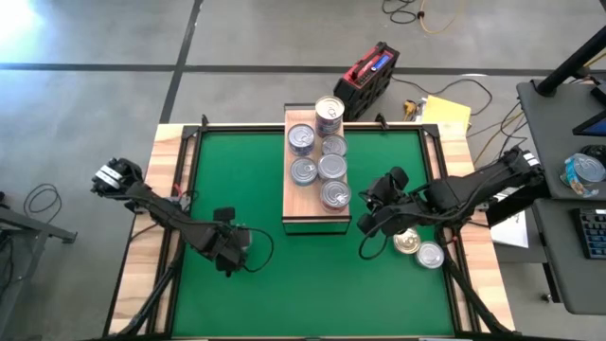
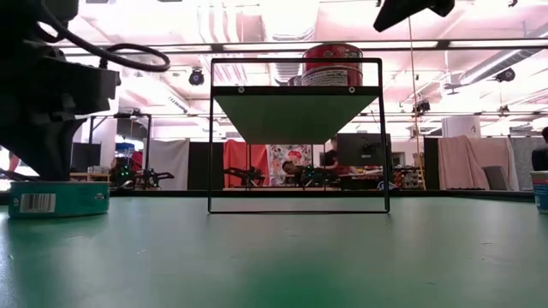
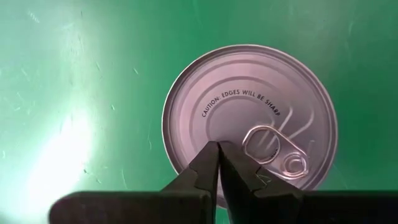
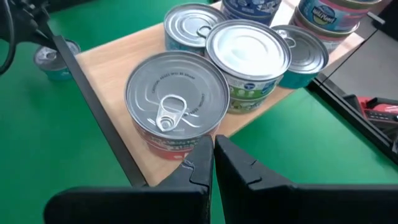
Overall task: Stack canned seafood by type on shelf
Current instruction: Stack the light blue tuna can on top of the light blue can on the shelf
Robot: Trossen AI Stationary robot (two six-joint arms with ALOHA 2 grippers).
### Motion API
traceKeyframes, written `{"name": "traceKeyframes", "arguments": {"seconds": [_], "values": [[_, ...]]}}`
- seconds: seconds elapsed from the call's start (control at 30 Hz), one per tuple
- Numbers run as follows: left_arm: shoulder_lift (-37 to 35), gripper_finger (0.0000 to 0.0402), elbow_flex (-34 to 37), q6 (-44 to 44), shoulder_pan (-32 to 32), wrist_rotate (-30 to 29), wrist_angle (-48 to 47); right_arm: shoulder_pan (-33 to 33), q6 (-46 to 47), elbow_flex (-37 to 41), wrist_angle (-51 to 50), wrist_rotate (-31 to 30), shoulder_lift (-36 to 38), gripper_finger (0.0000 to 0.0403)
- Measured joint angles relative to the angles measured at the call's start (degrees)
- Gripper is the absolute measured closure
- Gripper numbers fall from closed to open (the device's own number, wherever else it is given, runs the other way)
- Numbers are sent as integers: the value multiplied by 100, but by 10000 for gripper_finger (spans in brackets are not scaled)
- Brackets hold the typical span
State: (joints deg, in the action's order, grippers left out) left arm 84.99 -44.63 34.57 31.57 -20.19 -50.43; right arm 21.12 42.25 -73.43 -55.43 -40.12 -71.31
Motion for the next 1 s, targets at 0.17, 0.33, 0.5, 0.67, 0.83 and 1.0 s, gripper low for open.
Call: {"name": "traceKeyframes", "arguments": {"seconds": [0.17,0.33,0.5,0.67,0.83,1.0], "values": [[-4,401,22,-13,21,-20,311,-2,-38,-33,1,0,0,394],[13,401,-96,-142,126,161,495,0,-36,-33,0,24,-2,394],[18,401,-149,-199,225,409,883,0,-39,-33,1,159,-2,394],[22,401,-147,-347,263,627,1455,0,-36,-40,-1,443,-2,394],[26,401,-148,-502,306,602,1637,0,-32,-150,12,610,-2,394],[26,401,-261,-763,363,398,1549,80,125,-289,57,817,-2,394]]}}
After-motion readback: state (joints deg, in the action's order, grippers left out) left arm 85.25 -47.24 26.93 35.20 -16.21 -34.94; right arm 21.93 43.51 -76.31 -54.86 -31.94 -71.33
